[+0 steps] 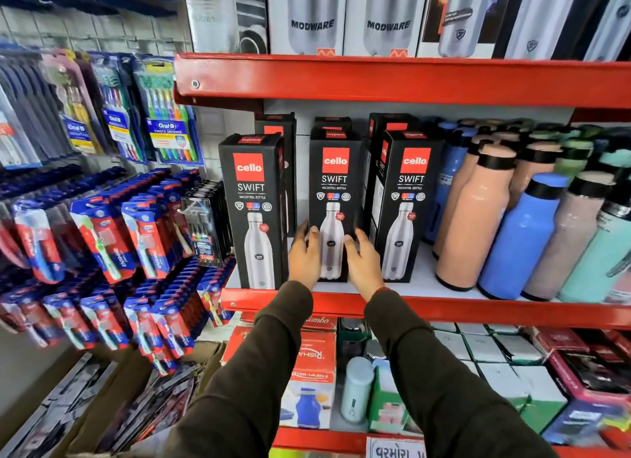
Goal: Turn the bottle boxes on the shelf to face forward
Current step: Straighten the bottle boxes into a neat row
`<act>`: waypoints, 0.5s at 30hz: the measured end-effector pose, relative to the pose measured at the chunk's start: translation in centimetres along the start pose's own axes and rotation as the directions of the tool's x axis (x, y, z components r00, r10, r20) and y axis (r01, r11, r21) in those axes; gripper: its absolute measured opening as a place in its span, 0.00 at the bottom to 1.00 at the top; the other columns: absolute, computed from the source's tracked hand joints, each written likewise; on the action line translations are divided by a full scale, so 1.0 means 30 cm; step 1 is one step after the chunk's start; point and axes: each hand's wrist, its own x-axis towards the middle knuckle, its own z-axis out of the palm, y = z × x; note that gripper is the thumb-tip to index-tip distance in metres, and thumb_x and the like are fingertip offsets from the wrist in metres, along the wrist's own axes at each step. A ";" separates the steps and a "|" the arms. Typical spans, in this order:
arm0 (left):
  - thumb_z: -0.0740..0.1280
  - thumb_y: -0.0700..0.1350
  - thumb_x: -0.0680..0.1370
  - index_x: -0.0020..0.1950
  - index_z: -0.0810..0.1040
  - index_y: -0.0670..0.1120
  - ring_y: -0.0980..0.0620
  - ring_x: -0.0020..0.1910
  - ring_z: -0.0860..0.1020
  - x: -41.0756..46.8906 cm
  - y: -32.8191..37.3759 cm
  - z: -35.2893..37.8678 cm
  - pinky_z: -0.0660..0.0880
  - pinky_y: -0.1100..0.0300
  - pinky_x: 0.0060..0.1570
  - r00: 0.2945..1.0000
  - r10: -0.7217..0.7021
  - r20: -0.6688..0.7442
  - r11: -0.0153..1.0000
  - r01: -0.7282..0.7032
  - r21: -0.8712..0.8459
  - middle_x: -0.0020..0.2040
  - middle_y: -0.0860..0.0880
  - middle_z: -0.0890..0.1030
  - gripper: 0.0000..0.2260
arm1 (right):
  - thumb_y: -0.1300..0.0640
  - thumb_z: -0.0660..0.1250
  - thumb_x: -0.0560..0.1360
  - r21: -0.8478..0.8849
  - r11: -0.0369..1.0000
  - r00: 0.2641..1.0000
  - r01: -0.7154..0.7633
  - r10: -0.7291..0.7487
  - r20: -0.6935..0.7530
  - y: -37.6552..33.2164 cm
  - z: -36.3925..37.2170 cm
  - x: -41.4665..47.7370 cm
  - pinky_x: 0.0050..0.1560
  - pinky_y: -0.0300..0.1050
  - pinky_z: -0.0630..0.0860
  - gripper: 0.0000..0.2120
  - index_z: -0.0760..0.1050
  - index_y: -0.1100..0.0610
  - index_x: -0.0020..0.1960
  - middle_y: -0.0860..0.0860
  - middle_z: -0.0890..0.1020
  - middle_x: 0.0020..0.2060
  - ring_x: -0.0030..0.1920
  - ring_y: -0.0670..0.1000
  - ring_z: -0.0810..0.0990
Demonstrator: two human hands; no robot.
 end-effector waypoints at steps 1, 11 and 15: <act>0.57 0.52 0.83 0.75 0.67 0.49 0.54 0.69 0.69 -0.012 -0.003 -0.004 0.60 0.66 0.62 1.000 0.003 -0.007 1.000 -0.003 0.005 0.73 0.47 0.73 0.21 | 0.50 0.58 0.82 0.001 1.000 1.000 0.006 -0.006 0.000 0.003 0.000 -0.010 0.64 0.38 0.60 0.24 0.63 0.58 0.76 0.58 0.70 0.73 0.73 0.57 0.68; 0.57 0.55 0.83 0.76 0.67 0.48 0.51 0.73 0.69 -0.116 -0.019 -0.043 0.61 0.65 0.65 0.996 0.056 -0.062 0.996 -0.051 0.079 0.74 0.47 0.72 0.23 | 0.47 0.57 0.82 -0.016 0.997 0.997 0.073 -0.073 -0.015 0.015 -0.017 -0.128 0.65 0.41 0.65 0.25 0.63 0.57 0.75 0.58 0.74 0.70 0.70 0.55 0.72; 0.57 0.55 0.83 0.74 0.70 0.49 0.57 0.67 0.71 -0.136 -0.010 -0.061 0.62 0.65 0.63 0.996 0.073 -0.051 0.996 -0.070 0.061 0.71 0.49 0.75 0.21 | 0.49 0.58 0.82 0.027 0.994 0.994 0.108 -0.108 -0.005 -0.004 -0.029 -0.164 0.67 0.42 0.67 0.23 0.64 0.55 0.75 0.55 0.75 0.69 0.69 0.53 0.73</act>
